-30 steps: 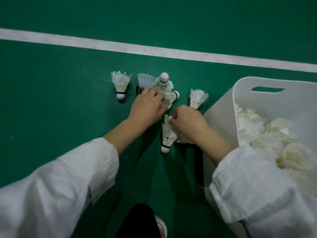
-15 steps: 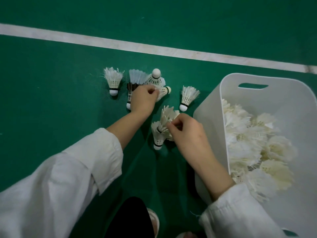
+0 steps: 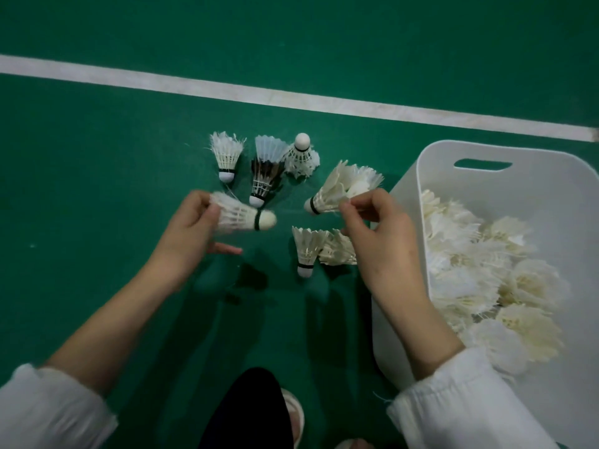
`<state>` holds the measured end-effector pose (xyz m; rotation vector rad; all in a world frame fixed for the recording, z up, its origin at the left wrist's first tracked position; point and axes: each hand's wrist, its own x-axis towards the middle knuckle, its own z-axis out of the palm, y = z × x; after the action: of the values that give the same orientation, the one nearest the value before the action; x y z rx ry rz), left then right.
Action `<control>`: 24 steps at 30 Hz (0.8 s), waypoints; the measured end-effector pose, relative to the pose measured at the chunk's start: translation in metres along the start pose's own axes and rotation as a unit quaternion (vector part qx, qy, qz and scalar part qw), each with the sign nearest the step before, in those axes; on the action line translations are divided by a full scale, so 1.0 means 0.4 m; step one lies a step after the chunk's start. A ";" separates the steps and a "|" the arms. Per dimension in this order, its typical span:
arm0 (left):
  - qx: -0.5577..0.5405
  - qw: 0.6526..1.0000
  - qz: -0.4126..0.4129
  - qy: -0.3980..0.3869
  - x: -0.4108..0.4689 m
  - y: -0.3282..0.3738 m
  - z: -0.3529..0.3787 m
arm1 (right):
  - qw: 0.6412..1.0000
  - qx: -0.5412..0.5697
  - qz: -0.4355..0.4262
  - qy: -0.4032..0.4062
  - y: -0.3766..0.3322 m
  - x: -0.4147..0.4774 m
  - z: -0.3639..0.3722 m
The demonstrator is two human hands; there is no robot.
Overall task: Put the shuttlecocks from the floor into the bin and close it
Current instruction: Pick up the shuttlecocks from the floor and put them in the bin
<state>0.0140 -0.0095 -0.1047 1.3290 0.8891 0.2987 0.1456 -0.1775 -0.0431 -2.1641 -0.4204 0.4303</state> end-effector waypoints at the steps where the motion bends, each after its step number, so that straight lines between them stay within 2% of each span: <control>1: -0.017 0.998 -0.051 -0.026 -0.007 -0.002 0.000 | 1.000 0.000 0.003 0.000 0.000 0.004 -0.004; 3: 0.036 0.993 -0.095 -0.053 -0.013 -0.012 0.010 | 1.000 0.000 0.011 -0.001 0.002 0.010 -0.010; 5: 0.185 0.979 -0.062 -0.062 -0.008 -0.023 0.026 | 1.000 -0.004 0.020 -0.002 0.007 0.014 -0.014; 7: 0.310 0.946 -0.016 -0.097 -0.003 -0.024 0.047 | 1.000 -0.013 0.022 -0.006 0.011 0.014 -0.018; 11: 0.429 0.885 0.033 -0.177 0.011 -0.036 0.102 | 0.999 -0.040 0.004 -0.025 0.014 0.016 -0.022; 16: 0.482 0.859 -0.005 -0.173 0.046 -0.066 0.139 | 0.989 -0.095 -0.061 -0.091 -0.016 0.012 -0.024; 20: 0.465 0.873 0.055 -0.140 0.003 -0.030 0.127 | 0.979 -0.131 -0.100 -0.120 -0.059 0.026 -0.068; 24: 0.462 0.869 0.135 -0.117 -0.052 0.065 0.121 | 0.976 -0.150 -0.102 -0.123 -0.095 0.038 -0.176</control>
<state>0.0422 -0.0507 -0.0739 2.3357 0.6387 -0.1143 0.1848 -0.1981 0.0252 -2.3323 -0.8855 0.5492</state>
